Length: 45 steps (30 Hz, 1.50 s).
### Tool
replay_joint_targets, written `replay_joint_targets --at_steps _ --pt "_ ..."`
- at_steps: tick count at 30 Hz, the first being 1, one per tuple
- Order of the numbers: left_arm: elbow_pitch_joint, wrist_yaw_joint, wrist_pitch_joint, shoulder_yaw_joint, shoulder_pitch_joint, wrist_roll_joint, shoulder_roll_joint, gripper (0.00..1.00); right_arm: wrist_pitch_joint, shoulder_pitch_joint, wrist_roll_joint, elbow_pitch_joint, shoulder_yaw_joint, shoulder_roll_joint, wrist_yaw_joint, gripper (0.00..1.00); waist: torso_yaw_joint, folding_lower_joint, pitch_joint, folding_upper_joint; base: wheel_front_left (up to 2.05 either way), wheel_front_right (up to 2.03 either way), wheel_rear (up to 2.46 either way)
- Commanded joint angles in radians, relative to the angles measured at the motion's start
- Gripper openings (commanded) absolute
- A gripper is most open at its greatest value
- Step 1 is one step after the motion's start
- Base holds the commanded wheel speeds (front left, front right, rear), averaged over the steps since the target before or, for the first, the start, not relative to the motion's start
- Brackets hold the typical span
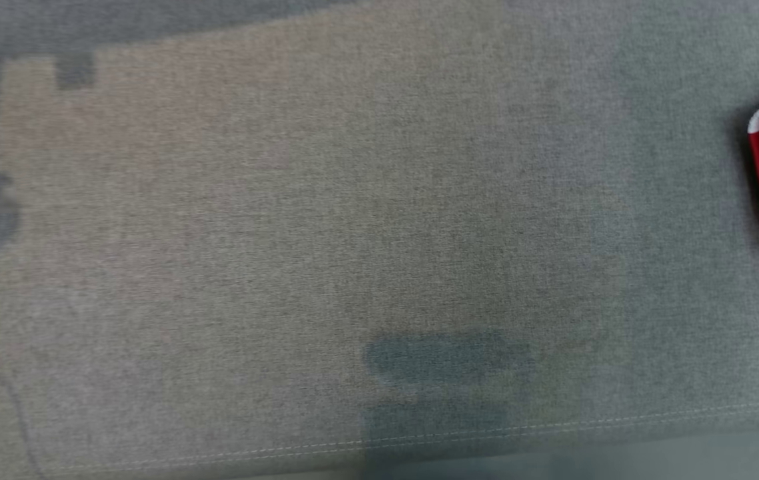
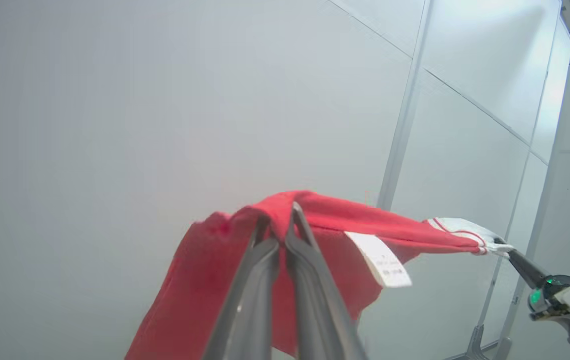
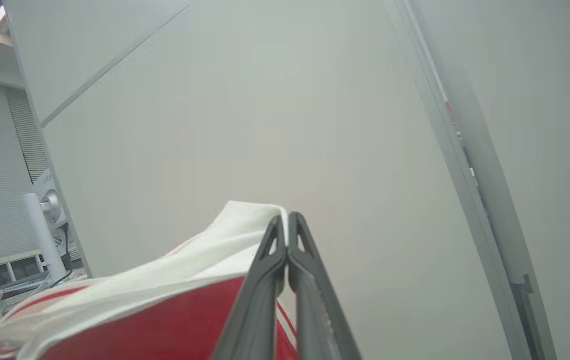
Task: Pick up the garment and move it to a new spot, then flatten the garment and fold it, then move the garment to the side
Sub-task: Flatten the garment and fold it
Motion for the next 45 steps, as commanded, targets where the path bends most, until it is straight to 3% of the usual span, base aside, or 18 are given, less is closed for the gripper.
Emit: replay_joint_targets --at_steps 1,6,9,13,18,23,33,45 --pt "0.011 0.001 -0.026 0.030 0.042 -0.031 0.084 0.00 -0.012 0.018 0.008 0.001 -0.008 0.012 -0.001 0.00 -0.021 0.0000 0.037 0.0000 0.00 0.00 0.00" --pt "0.024 0.001 -0.082 -0.031 0.189 -0.043 0.123 0.00 -0.059 0.147 0.098 -0.006 0.060 0.012 -0.001 0.00 -0.043 0.0000 0.108 0.0000 0.00 0.00 0.00" --pt "0.055 0.001 -0.116 -0.051 0.317 -0.060 0.107 0.00 -0.145 0.321 0.197 -0.052 0.163 0.012 -0.001 0.00 -0.051 0.0000 0.163 0.0000 0.00 0.00 0.00" --pt "0.107 0.001 -0.124 0.001 0.471 -0.066 0.012 0.00 -0.207 0.579 0.271 -0.179 0.255 0.012 -0.001 0.00 -0.054 0.0000 0.180 0.0000 0.00 0.00 0.00" --pt "0.156 0.001 -0.124 0.096 0.620 -0.029 -0.094 0.00 -0.209 0.860 0.264 -0.403 0.239 0.012 -0.001 0.00 -0.054 0.0000 0.136 0.0000 0.00 0.00 0.00" --pt "0.187 0.001 -0.125 0.126 0.705 0.038 -0.162 0.00 -0.210 1.025 0.259 -0.479 0.227 0.012 -0.001 0.00 -0.046 0.0000 0.047 0.0000 0.00 0.00 0.00" --pt "0.345 0.001 -0.125 0.136 0.838 0.215 -0.325 0.00 -0.210 1.206 0.268 -0.387 0.143 0.012 -0.001 0.00 -0.018 0.0000 -0.152 0.0000 0.00 0.00 0.00" --pt "0.433 0.001 -0.125 0.132 0.934 0.330 -0.482 0.00 -0.201 1.262 0.255 -0.187 0.200 0.012 -0.001 0.00 0.023 0.0000 -0.285 0.0000 0.00 0.00 0.00"
